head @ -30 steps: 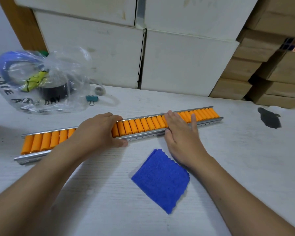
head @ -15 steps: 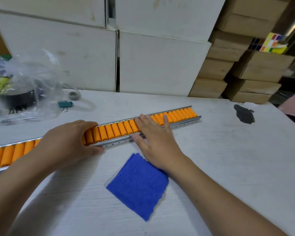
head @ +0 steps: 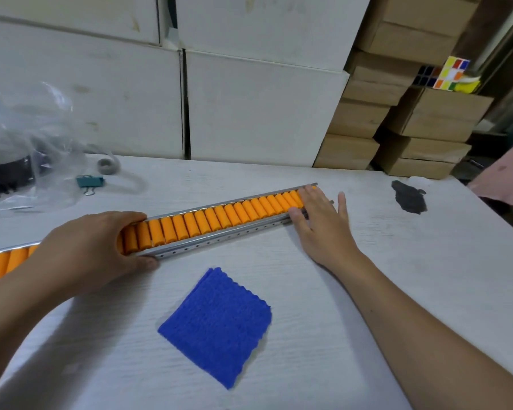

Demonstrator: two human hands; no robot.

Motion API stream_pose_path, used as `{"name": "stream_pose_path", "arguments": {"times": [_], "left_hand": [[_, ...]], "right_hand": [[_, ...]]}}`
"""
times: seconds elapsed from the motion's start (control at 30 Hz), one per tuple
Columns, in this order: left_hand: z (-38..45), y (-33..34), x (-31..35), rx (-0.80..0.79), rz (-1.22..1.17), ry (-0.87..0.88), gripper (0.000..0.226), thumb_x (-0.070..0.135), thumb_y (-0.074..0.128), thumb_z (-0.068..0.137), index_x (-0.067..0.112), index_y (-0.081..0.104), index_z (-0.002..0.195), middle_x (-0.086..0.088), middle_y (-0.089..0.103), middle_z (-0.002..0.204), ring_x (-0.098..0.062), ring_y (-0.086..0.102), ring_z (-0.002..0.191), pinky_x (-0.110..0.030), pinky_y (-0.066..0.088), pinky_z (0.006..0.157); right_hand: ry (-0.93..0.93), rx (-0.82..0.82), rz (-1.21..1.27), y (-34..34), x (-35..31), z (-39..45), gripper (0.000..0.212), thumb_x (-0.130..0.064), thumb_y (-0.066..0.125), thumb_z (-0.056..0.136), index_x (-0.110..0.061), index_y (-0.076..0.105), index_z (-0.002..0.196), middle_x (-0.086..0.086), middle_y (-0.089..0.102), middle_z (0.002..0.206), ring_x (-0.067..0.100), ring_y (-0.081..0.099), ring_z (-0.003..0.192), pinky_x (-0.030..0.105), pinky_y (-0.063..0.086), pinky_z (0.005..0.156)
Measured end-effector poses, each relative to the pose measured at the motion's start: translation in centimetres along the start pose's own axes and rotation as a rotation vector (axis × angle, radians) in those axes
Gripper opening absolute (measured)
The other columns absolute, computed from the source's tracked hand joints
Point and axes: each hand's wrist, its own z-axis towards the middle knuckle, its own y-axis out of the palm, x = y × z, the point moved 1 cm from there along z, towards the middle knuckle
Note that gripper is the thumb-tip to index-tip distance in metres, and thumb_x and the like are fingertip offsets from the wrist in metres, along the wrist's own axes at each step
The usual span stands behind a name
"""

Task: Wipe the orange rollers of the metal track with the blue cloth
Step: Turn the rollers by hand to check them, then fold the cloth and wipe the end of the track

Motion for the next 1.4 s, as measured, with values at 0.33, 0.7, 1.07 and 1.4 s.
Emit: {"name": "stream_pose_path", "arguments": {"times": [0.33, 0.7, 1.07, 1.4], "left_hand": [[0.6, 0.6, -0.8, 0.003, -0.013, -0.015, 0.089, 0.07, 0.071, 0.053, 0.035, 0.046, 0.131, 0.002, 0.061, 0.12, -0.022, 0.056, 0.102, -0.038, 0.047, 0.078], [0.9, 1.3, -1.6, 0.038, -0.039, -0.001, 0.102, 0.085, 0.054, 0.04, 0.036, 0.047, 0.13, 0.002, 0.062, 0.117, -0.02, 0.055, 0.095, -0.04, 0.048, 0.075], [1.5, 1.8, -2.6, 0.052, -0.061, 0.011, 0.106, 0.096, 0.045, 0.033, 0.044, 0.044, 0.125, 0.009, 0.06, 0.11, -0.015, 0.052, 0.09, -0.041, 0.05, 0.074], [-3.8, -1.6, -7.1, 0.066, -0.289, 0.001, 0.099, 0.071, 0.074, 0.043, 0.061, 0.02, 0.126, 0.002, 0.037, 0.148, -0.021, 0.037, 0.132, -0.039, 0.035, 0.104]], "right_hand": [[-0.226, -0.01, 0.049, -1.3, -7.7, -0.9, 0.063, -0.058, 0.015, 0.095, -0.023, 0.026, 0.147, -0.002, 0.02, 0.157, 0.009, 0.007, 0.145, 0.041, -0.018, 0.115], [-0.339, -0.094, -0.046, 0.2, -7.0, -0.9, 0.064, -0.055, 0.012, 0.096, -0.021, 0.019, 0.149, -0.003, 0.019, 0.157, 0.007, 0.009, 0.145, 0.041, -0.019, 0.114], [0.044, 0.01, -0.029, -0.1, 2.7, 1.2, 0.062, -0.049, 0.006, 0.097, -0.018, 0.026, 0.147, 0.001, 0.029, 0.155, 0.01, 0.016, 0.144, 0.044, -0.019, 0.113], [-0.292, -0.341, 0.296, -6.3, -10.9, -10.4, 0.06, -0.063, 0.032, 0.088, -0.039, 0.027, 0.144, -0.032, 0.01, 0.148, -0.03, -0.014, 0.118, 0.007, -0.012, 0.105]]}}
